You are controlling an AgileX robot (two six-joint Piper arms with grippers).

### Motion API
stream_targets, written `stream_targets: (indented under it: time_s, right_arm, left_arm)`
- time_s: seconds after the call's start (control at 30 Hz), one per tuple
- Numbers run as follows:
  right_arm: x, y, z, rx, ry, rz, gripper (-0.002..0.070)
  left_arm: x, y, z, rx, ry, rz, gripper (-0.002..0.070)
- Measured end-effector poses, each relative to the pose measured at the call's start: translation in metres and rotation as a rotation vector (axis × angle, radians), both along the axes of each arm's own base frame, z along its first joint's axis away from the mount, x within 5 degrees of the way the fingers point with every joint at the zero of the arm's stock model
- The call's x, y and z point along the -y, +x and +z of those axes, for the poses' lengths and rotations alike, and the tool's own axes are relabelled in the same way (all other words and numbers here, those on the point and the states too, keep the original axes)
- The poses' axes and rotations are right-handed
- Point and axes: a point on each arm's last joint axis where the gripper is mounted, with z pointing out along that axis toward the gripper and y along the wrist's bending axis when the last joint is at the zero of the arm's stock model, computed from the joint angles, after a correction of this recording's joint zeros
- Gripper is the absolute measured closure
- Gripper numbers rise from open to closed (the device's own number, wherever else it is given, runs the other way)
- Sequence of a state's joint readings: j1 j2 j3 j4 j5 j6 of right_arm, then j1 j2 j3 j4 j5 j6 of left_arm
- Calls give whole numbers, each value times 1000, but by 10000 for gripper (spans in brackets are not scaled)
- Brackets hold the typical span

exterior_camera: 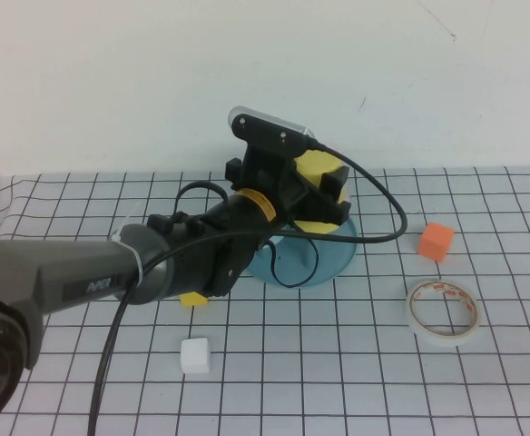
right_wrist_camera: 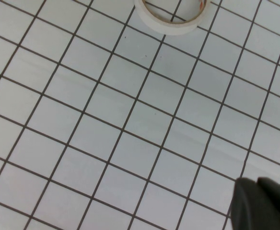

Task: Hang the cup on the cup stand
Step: Place the cup on the cup holder

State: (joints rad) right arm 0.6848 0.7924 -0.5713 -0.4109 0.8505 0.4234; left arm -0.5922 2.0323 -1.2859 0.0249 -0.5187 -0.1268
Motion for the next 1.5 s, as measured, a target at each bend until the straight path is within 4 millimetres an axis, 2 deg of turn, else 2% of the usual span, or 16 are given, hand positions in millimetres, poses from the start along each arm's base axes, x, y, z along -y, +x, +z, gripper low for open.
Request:
stream_targets:
  time_s: [0.37,0.6,0.97,1.4,1.5]
  right_arm:
    - [0,0,0,0,0,0,678]
    - [0,0,0,0,0,0,678]
    - [0,0,0,1,1,1,678]
    - [0,0,0,1,1,1,678]
    - [0,0,0,1,1,1,678]
  left_arm:
    - [0,0,-5,-28,19,1,120]
    - [-3,-2,-16,-153,65,27,120]
    - [0,-1,-6,-26,55,-14,131]
    - [0,-2,-11,-83,63,-11,131]
    - [-1,-3,-14,-137,60,2,90]
